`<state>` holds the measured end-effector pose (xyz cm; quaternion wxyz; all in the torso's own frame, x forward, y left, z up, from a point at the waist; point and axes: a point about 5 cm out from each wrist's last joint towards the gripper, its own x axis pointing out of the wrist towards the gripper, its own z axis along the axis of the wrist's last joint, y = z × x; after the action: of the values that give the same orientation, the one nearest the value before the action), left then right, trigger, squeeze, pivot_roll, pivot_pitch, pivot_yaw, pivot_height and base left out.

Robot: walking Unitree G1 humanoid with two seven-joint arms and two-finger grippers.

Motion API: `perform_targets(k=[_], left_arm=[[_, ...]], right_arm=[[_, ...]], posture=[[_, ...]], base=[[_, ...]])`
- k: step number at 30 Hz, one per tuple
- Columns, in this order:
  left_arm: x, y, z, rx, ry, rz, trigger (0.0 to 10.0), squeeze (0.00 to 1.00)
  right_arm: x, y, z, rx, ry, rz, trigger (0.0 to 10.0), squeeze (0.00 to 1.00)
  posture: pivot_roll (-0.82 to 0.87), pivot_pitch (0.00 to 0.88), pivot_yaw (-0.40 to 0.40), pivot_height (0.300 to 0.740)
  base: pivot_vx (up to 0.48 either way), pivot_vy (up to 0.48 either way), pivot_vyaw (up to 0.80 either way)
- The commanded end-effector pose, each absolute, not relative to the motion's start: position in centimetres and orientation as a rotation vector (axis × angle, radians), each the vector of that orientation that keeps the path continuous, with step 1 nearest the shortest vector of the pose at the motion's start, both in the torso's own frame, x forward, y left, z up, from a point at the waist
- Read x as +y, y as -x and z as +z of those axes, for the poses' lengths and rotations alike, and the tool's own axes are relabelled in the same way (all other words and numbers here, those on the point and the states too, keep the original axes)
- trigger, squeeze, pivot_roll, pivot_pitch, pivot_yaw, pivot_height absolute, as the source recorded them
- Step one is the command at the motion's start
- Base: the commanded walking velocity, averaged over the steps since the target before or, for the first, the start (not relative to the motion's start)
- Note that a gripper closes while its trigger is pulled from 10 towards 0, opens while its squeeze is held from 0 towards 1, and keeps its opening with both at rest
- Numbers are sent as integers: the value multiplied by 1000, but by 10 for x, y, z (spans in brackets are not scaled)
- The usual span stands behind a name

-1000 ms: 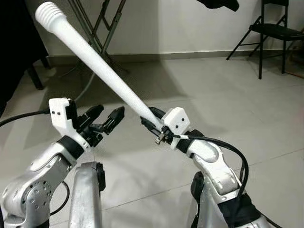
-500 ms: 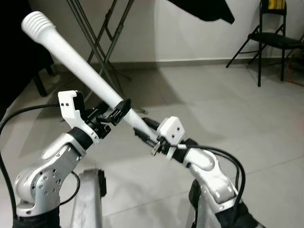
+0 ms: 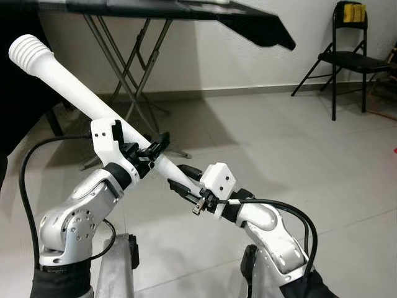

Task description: Building children table

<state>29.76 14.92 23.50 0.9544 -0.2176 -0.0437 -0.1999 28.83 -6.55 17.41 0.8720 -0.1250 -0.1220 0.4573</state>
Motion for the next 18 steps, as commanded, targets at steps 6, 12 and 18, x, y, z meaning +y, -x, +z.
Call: perform_targets(k=[6, 12, 18], left_arm=[[161, -301, 238, -115, 406, -327, 0, 0], [164, -302, 239, -127, 416, -294, 0, 0], [166, -304, 239, -130, 419, -277, 0, 0]], right_arm=[[-68, -287, 173, -265, 253, 961, 0, 0], [-69, -290, 171, -261, 247, 944, 0, 0], [-70, -293, 171, -261, 233, 914, 0, 0]], posture=[[5, 0, -87, 475], [9, 0, -88, 500], [12, 0, -89, 525]], base=[[0, 0, 0], [0, 0, 0], [0, 0, 0]])
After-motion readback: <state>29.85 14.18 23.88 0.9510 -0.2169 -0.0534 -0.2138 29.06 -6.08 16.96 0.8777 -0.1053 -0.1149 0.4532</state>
